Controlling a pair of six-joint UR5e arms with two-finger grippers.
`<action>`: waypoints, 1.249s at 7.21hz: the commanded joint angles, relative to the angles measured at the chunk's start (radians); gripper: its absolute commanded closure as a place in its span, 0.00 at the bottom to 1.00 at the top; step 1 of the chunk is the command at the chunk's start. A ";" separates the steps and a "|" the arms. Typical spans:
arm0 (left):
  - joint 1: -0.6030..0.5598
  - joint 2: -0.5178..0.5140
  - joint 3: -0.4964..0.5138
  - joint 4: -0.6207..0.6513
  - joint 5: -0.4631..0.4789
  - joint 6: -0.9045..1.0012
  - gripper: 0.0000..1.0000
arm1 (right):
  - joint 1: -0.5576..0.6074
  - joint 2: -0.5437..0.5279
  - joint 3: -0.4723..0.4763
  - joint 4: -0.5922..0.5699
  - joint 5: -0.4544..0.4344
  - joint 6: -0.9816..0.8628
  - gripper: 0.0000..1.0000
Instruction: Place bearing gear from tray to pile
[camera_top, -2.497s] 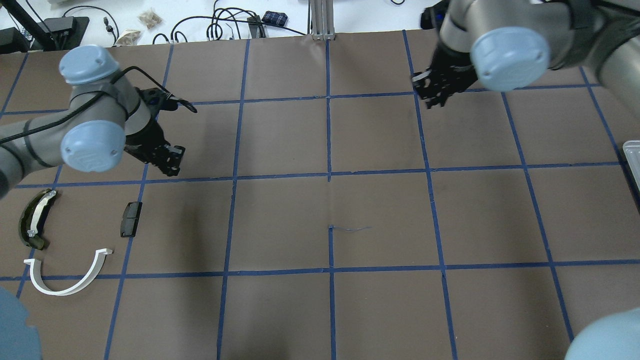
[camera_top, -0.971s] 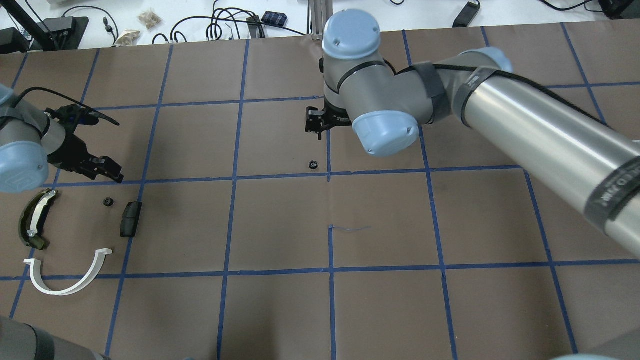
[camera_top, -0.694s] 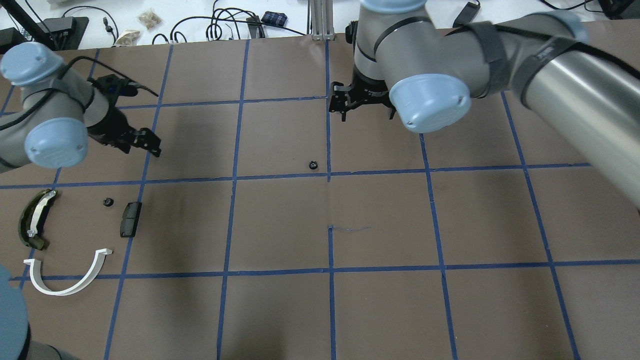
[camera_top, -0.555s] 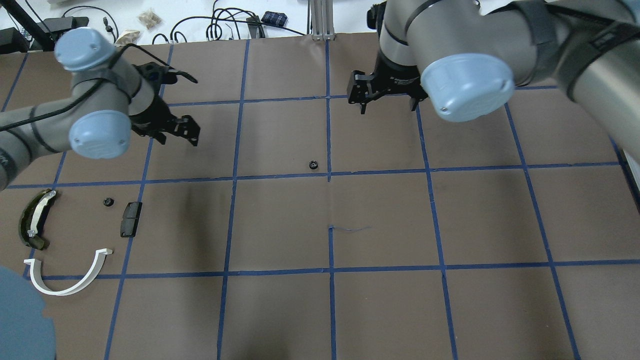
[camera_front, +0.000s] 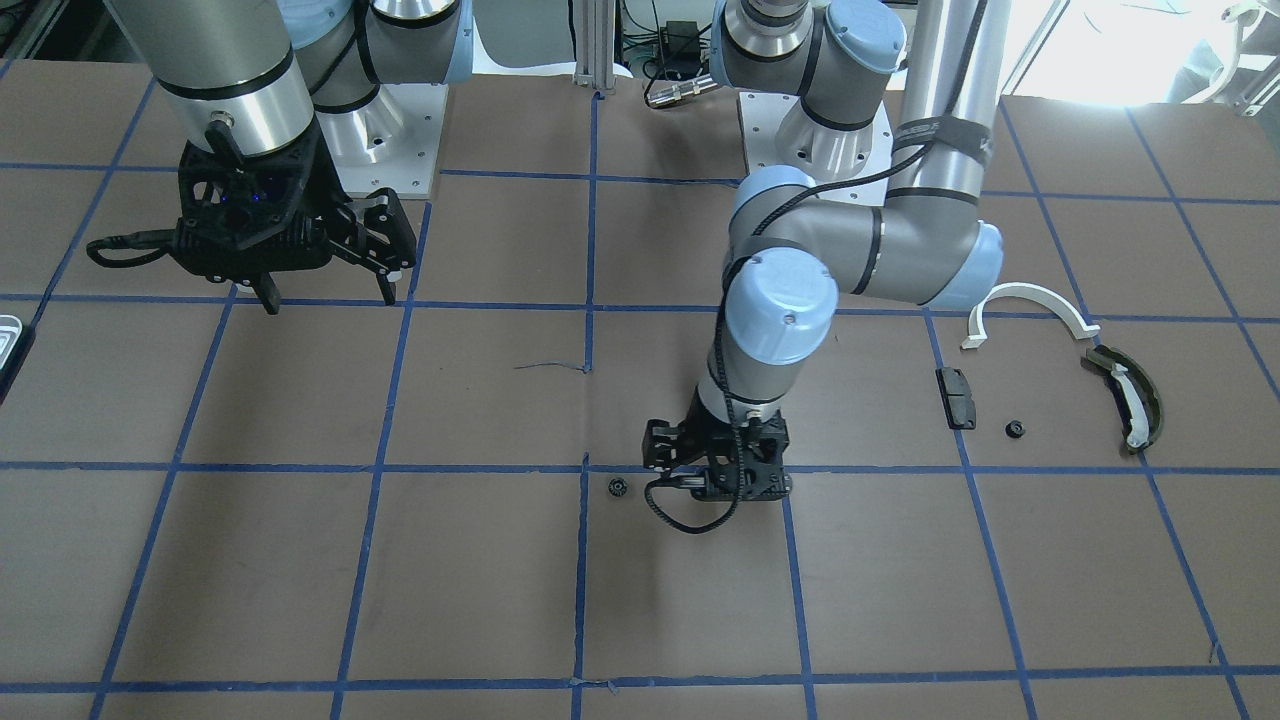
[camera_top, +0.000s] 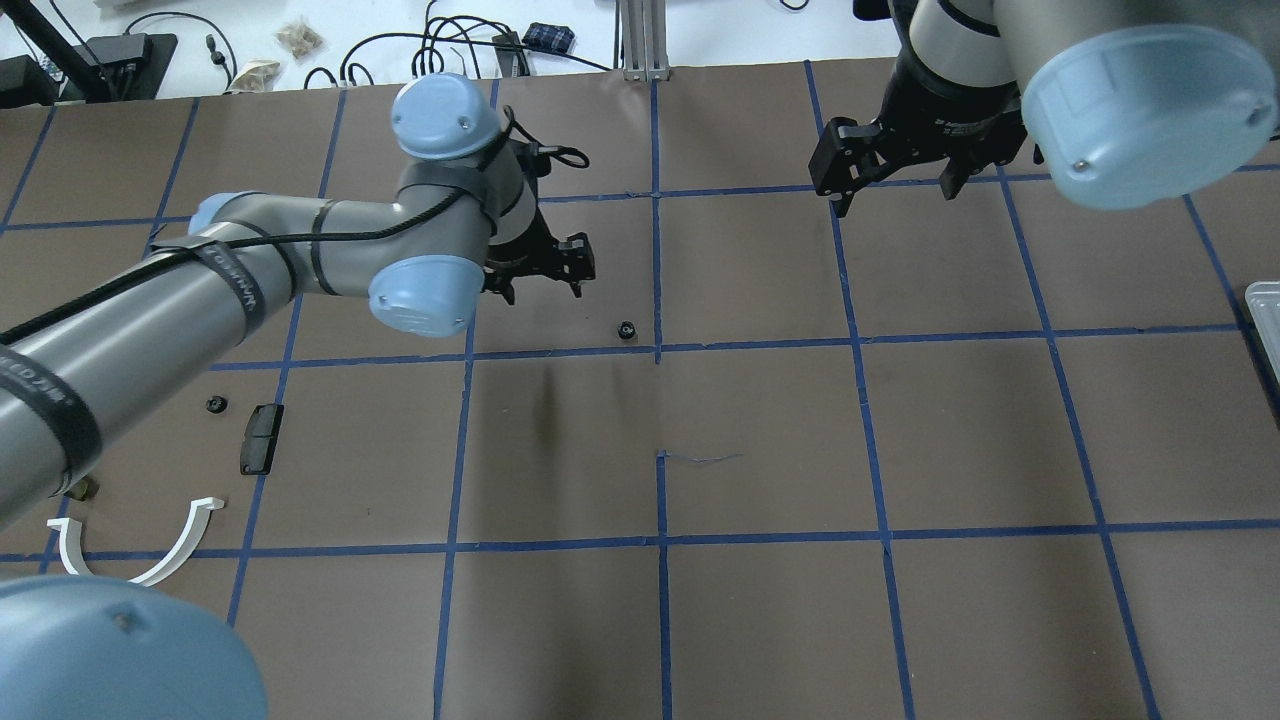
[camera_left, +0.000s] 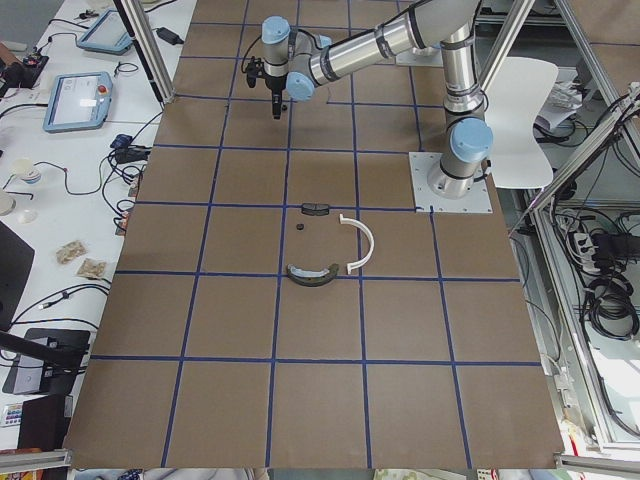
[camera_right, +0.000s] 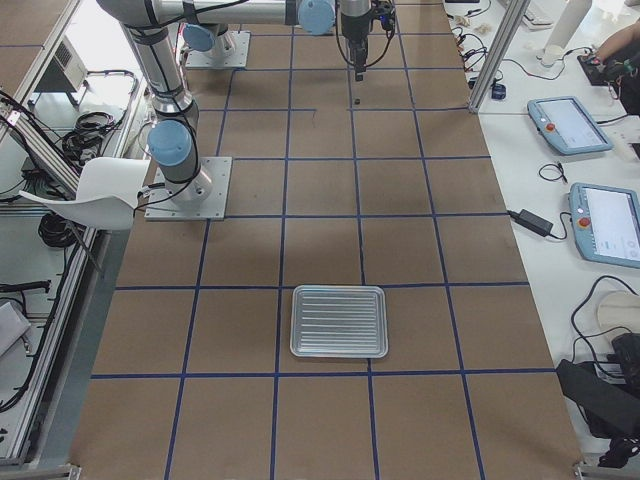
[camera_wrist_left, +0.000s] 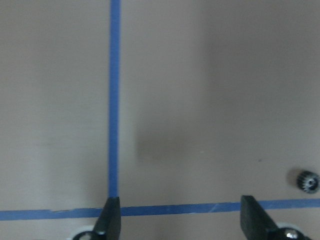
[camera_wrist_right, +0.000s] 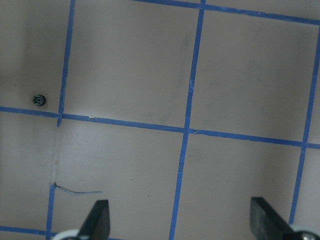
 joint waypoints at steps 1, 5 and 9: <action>-0.118 -0.097 0.061 0.007 0.032 -0.181 0.16 | -0.009 -0.014 0.003 0.043 0.008 -0.010 0.00; -0.130 -0.162 0.102 0.007 0.058 -0.194 0.47 | -0.008 -0.014 0.002 0.026 0.012 -0.018 0.00; -0.130 -0.168 0.109 -0.008 0.091 -0.182 0.88 | -0.012 -0.014 0.002 0.025 0.011 -0.019 0.00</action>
